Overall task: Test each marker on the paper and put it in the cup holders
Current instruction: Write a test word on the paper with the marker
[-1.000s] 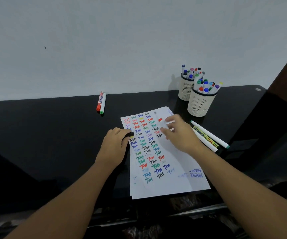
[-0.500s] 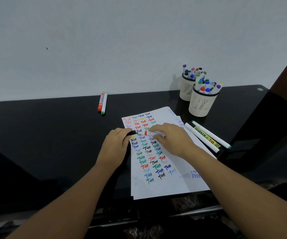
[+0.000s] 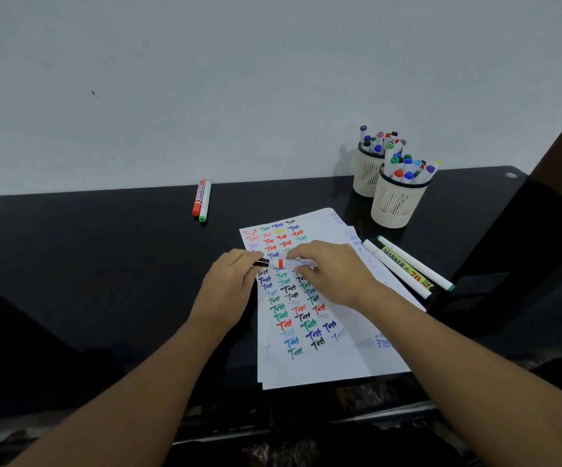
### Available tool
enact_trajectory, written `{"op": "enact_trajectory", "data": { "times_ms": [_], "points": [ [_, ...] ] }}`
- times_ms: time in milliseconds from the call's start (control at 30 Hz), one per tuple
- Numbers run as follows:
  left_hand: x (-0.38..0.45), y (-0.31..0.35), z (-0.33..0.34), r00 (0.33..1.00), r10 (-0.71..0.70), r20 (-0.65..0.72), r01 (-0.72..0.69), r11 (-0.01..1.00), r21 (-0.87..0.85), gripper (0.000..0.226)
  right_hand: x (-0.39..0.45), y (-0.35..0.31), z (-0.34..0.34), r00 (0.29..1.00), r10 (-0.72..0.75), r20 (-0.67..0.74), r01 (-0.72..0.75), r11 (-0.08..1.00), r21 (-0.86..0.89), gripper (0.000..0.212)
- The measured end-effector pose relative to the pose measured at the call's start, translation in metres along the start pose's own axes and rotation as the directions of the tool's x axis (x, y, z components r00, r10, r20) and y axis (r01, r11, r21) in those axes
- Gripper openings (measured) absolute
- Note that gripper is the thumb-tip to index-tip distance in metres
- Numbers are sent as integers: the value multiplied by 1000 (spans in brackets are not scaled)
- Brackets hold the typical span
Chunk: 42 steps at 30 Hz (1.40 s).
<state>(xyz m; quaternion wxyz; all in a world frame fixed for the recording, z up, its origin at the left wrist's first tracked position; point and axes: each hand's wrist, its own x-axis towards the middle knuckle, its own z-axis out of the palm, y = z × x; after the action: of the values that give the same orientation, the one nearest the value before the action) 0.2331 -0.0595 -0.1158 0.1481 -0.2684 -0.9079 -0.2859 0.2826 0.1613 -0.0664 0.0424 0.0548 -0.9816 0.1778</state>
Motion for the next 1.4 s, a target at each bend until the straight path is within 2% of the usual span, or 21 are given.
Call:
{"op": "enact_trajectory", "data": {
  "times_ms": [133, 233, 467, 667, 867, 967, 1100, 1200, 1400],
  "points": [
    [-1, 3, -4, 999, -34, -19, 33, 998, -49, 30, 2, 1, 0, 1000, -18, -20, 18, 1000, 9, 29],
    [-1, 4, -4, 999, -47, 19, 47, 998, -34, 33, 0, 3, 1, 1000, -20, -19, 21, 999, 40, 29],
    [-4, 5, -5, 1000, -4, 21, 4, 1000, -1, 33, 3, -3, 4, 993, -114, 42, 116, 992, -56, 29],
    [-3, 9, -6, 993, -91, 71, 96, 993, -69, 54, 1, -6, -5, 980, -147, 132, 163, 980, -114, 55],
    [-2, 6, -3, 990, -80, 113, 91, 991, -96, 67, 7, -11, 2, 962, -190, 198, 227, 956, -185, 59],
    [-1, 4, -1, 987, -120, 109, 132, 986, -105, 74, 6, -9, 1, 975, -163, 150, 183, 975, -128, 57],
    [2, 0, 3, 990, -122, 71, 126, 991, -52, 68, 5, -5, 0, 988, -123, 98, 129, 990, -60, 57],
    [5, -6, 8, 989, -87, 118, 79, 994, 74, 73, 8, 0, 2, 989, -97, 112, 102, 994, -36, 57],
    [7, -7, 11, 975, -130, 182, 106, 985, 136, 67, 8, 1, -3, 998, 12, 63, -19, 993, 117, 55]
  ]
}}
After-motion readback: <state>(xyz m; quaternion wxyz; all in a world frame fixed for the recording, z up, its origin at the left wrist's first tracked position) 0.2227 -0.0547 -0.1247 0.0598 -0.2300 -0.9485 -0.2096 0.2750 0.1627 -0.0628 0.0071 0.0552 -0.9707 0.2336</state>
